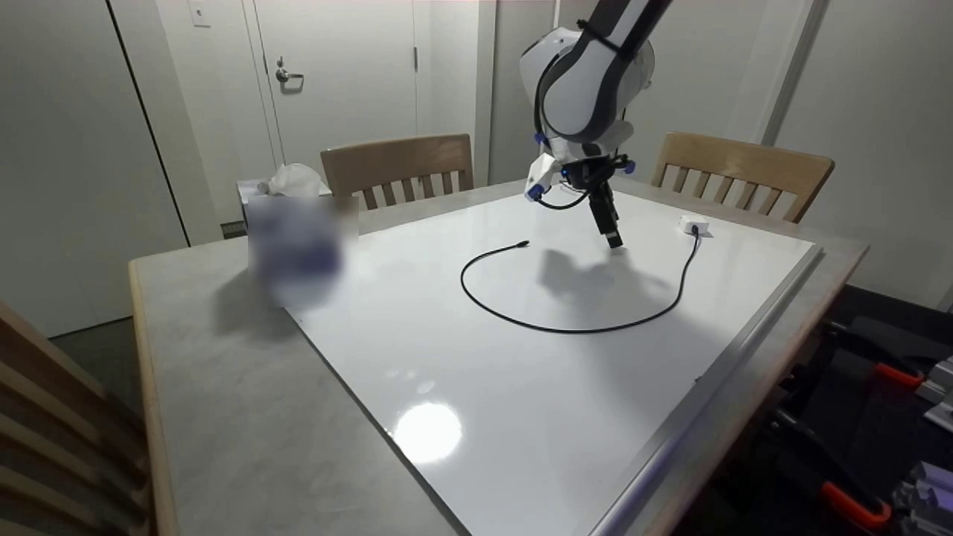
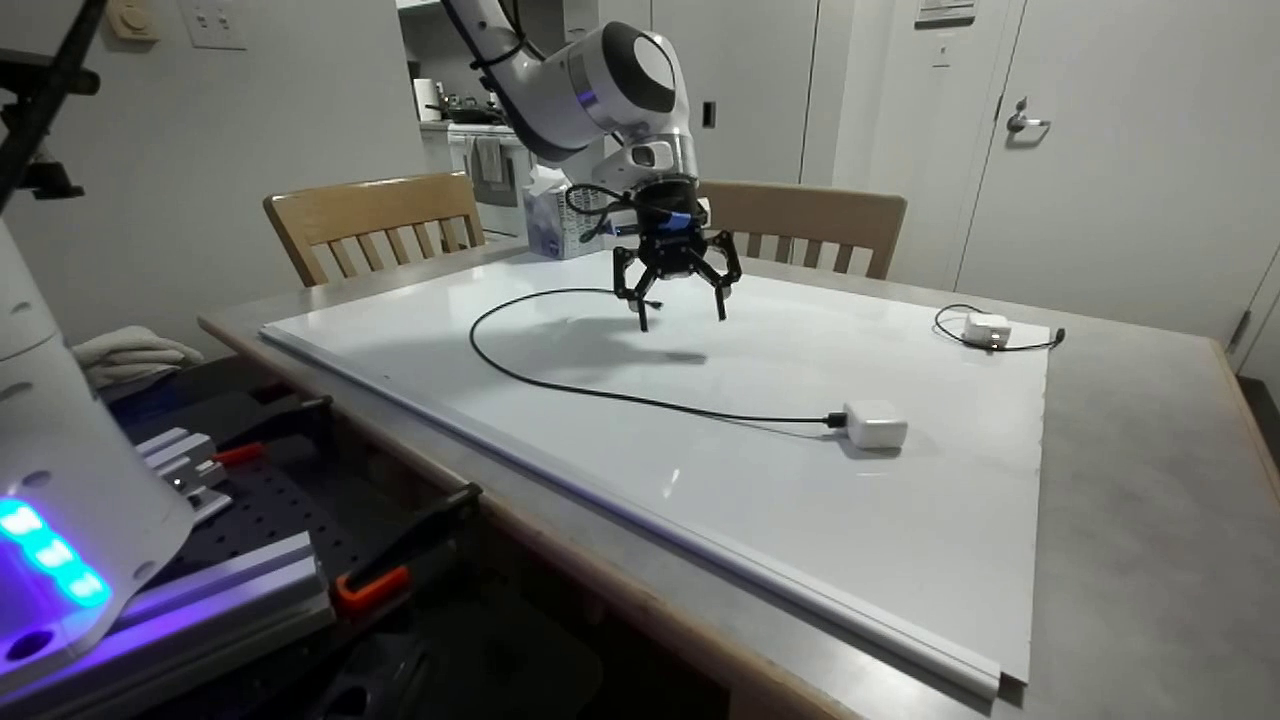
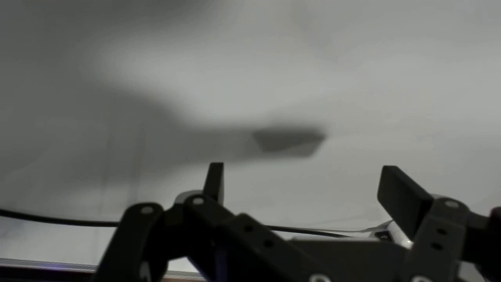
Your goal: Lay the charger across the board
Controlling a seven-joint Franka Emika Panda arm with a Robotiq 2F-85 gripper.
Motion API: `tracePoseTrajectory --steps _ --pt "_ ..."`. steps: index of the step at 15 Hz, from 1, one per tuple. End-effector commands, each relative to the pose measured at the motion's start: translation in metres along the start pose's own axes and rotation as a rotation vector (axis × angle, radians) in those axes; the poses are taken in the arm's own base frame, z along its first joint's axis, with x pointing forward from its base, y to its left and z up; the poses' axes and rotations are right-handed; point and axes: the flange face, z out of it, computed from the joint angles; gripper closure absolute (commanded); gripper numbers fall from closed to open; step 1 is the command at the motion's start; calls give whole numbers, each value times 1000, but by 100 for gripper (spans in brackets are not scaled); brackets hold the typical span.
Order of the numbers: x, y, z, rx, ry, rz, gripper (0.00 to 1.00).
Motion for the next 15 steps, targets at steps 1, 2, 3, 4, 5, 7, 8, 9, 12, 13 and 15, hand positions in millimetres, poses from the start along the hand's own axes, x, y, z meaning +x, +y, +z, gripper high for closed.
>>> tracePoseTrajectory --steps 1,2,3,4,5,7,8,9,12,13,15 --pt "-6 -1 -7 25 -53 -79 0" --pt "-9 2 -11 42 -69 -117 0" --pt "-15 8 -14 61 -75 -158 0" --pt "-21 13 -16 76 -84 -200 0" --pt "-27 16 -18 87 -85 -235 0" --pt "-39 26 -23 101 -89 -308 0" --pt "-44 30 -26 109 -91 -342 0" --pt "-49 34 -30 126 -99 -382 0" --pt "-66 42 -42 227 -149 -515 0" --pt "-70 42 -46 241 -190 -551 0" --pt "-78 38 -52 254 -274 -618 0"
